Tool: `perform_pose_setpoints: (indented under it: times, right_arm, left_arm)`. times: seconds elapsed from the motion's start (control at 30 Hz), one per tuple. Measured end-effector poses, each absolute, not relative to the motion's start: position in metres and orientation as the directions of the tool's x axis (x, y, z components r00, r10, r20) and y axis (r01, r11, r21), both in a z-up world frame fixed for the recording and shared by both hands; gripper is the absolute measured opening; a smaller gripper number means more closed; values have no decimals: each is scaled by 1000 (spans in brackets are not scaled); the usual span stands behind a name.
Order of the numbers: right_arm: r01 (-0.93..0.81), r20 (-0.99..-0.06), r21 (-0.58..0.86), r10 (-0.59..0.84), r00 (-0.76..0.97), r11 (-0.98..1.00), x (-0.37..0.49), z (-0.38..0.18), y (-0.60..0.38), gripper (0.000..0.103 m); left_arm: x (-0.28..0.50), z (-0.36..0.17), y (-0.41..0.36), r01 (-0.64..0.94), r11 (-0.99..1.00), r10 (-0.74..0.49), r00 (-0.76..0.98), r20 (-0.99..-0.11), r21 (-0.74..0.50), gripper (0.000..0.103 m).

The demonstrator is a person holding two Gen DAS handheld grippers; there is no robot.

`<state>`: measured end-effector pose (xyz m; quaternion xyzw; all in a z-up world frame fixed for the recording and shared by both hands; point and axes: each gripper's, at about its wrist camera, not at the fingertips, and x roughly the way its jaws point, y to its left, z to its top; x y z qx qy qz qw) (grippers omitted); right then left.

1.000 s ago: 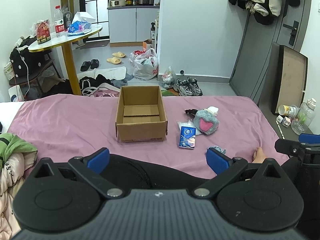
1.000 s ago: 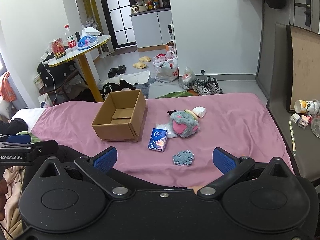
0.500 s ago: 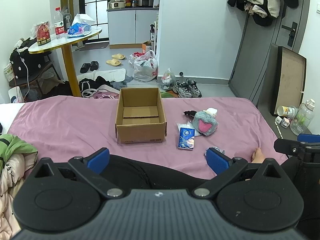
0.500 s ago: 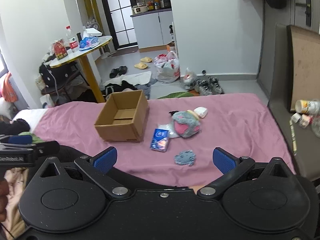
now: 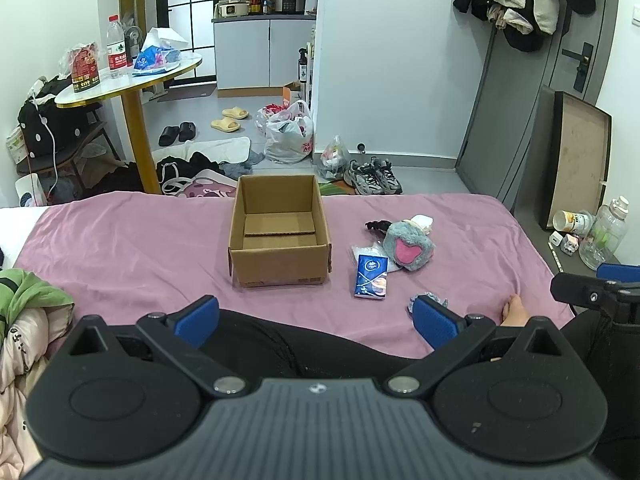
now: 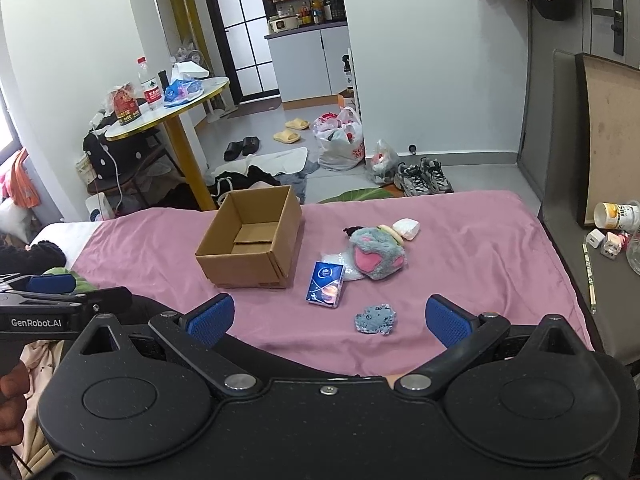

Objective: Organize soft objects

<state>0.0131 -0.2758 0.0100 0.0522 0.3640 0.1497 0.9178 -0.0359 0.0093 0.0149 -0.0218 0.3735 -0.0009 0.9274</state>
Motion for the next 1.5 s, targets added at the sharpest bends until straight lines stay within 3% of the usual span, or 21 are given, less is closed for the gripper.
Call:
perform_pose_setpoints:
  times: [0.5,1.07,1.5]
  right_arm:
    - [-223,-648,208,304,698,953,20,7,-278,103]
    - [-167,-731,268,313,606,949,68,-43,-285,103]
    - [-111,-749,399,394,533,910,112,-80,-299,103]
  left_arm:
    - [-23,9,9,-5,999,-27,709,-705,-44,102]
    - [23,-20,3,-41,996,-28,692,-721,-78,102]
    - [67,-45,-6,-53,993,-46,667,-744,-109,100]
